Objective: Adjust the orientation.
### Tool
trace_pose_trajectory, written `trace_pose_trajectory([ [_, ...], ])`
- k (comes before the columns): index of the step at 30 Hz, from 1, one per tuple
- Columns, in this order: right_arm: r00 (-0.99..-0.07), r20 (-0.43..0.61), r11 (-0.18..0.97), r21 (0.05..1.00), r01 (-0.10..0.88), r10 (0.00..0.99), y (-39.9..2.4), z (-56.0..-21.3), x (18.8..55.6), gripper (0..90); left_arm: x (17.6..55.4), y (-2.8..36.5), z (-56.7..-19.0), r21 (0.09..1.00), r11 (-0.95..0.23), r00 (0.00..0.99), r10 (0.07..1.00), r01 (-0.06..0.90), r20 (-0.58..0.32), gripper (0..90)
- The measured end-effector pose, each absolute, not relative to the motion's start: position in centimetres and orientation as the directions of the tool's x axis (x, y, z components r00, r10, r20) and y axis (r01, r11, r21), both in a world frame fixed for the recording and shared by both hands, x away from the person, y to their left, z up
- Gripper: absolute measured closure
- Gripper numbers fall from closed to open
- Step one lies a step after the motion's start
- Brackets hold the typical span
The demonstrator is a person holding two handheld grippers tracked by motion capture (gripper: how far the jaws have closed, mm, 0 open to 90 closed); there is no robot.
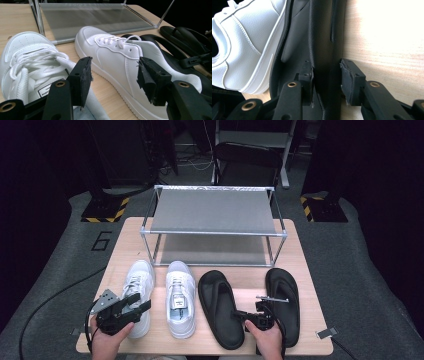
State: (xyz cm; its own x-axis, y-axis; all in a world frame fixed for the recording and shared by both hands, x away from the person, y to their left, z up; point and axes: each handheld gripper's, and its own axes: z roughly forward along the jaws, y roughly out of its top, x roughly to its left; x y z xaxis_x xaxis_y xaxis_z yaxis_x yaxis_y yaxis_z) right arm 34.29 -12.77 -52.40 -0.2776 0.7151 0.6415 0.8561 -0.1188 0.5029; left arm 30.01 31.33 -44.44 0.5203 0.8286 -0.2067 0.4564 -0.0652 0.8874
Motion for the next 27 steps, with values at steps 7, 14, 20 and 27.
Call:
trace_pose_trajectory([
  [7,-0.263,0.668,-0.158,0.500,0.851,0.696,-13.1,-52.6,33.9,64.4,30.0,31.2,-44.5,0.888,-0.059,0.518,0.829,0.456,-0.211,44.5],
  [14,-0.239,0.697,-0.196,0.482,0.854,0.676,-13.2,-52.2,33.6,64.6,30.0,31.3,-44.4,0.887,-0.067,0.525,0.825,0.458,-0.209,44.5],
  [20,-0.228,0.710,-0.231,0.488,0.842,0.667,-13.5,-52.0,33.6,64.6,30.0,31.2,-44.3,0.892,-0.057,0.522,0.827,0.449,-0.209,44.5],
  [27,-0.224,0.692,-0.249,0.512,0.822,0.687,-13.8,-51.0,33.6,64.5,30.0,31.2,-44.2,0.886,-0.068,0.527,0.823,0.458,-0.210,44.5],
])
